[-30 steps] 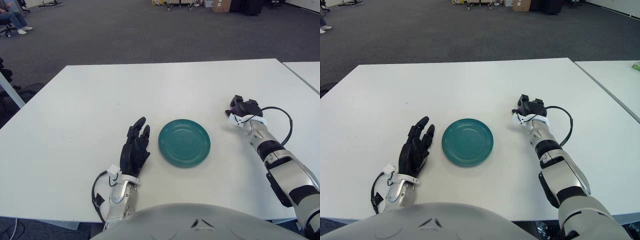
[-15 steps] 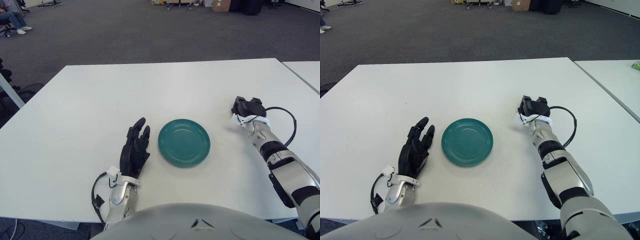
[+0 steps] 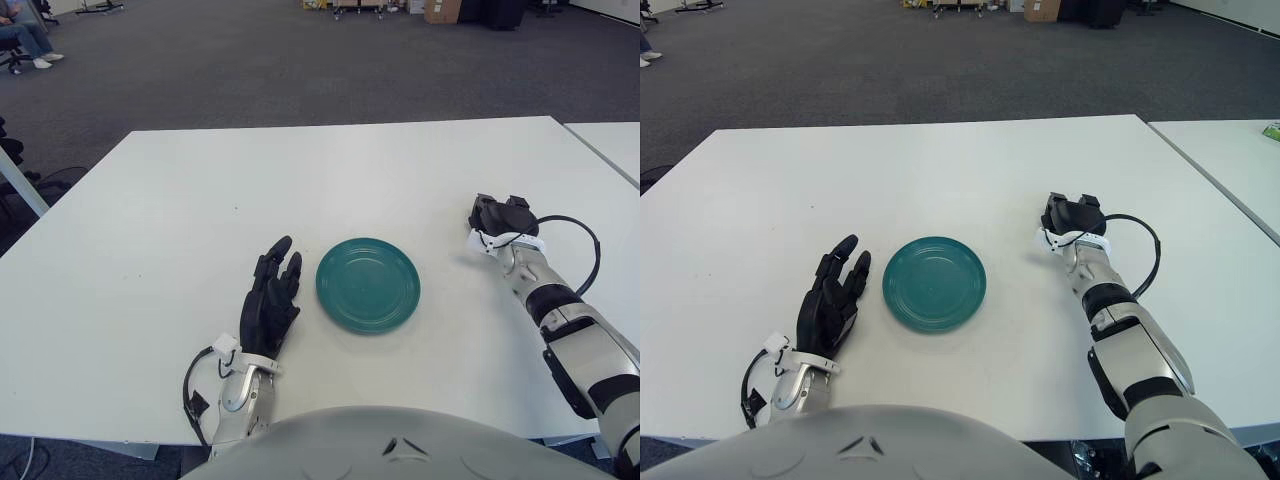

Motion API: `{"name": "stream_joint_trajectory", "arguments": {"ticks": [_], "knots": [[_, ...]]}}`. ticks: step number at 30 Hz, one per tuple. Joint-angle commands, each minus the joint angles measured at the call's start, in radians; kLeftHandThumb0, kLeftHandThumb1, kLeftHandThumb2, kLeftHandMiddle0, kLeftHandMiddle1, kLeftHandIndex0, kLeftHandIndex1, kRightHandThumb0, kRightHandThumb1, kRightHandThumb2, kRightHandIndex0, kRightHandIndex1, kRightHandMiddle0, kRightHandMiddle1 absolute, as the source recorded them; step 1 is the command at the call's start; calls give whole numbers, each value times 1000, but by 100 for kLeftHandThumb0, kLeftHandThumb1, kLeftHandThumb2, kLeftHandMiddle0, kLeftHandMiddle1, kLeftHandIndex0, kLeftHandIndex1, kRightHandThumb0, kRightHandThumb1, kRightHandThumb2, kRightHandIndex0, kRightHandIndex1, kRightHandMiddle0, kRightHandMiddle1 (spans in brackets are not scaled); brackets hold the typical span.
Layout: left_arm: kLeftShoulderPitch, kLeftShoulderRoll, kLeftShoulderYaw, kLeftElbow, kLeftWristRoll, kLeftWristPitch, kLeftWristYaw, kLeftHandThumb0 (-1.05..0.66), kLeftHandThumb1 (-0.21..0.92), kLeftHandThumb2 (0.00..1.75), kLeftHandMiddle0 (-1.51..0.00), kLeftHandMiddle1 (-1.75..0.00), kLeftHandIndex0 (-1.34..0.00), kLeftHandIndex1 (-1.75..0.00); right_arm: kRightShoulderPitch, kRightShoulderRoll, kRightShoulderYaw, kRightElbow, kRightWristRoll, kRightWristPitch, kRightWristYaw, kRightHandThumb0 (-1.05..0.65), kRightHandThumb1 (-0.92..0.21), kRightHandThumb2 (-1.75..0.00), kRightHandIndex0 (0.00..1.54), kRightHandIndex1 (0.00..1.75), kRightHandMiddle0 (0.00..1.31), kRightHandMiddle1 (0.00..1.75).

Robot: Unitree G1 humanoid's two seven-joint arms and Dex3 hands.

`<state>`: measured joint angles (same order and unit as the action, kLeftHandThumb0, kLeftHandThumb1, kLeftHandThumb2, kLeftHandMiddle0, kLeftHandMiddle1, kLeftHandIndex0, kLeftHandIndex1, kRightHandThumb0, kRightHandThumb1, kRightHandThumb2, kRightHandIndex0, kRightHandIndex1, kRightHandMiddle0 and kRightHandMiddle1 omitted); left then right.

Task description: Put the gum into the plate.

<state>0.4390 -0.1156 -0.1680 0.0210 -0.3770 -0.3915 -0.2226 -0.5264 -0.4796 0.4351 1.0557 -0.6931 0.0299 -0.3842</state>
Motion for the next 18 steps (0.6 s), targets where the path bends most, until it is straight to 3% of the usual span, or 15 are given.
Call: {"name": "stream_joint_trajectory", "arguments": {"ticks": [1,10,18], "knots": [[-4,-39,-1,15,-12,23,-4,-93,92,88,-23,0,0,-61,123,27,24,52,10,5,57,-44,-47,-112,97,175,50,175],[-3,-41,7,8,-9,31,10,-91,92,90,-25,-1,0,-62,58,-10,20,-11,5,-6,97,-43,-47,-112,94,175,50,175],[-21,-44,24,26,-27,38,5,-89,92,90,-26,-1,0,-61,72,-102,-17,-366,0,63,247,-44,-45,-115,93,175,51,175]]}}
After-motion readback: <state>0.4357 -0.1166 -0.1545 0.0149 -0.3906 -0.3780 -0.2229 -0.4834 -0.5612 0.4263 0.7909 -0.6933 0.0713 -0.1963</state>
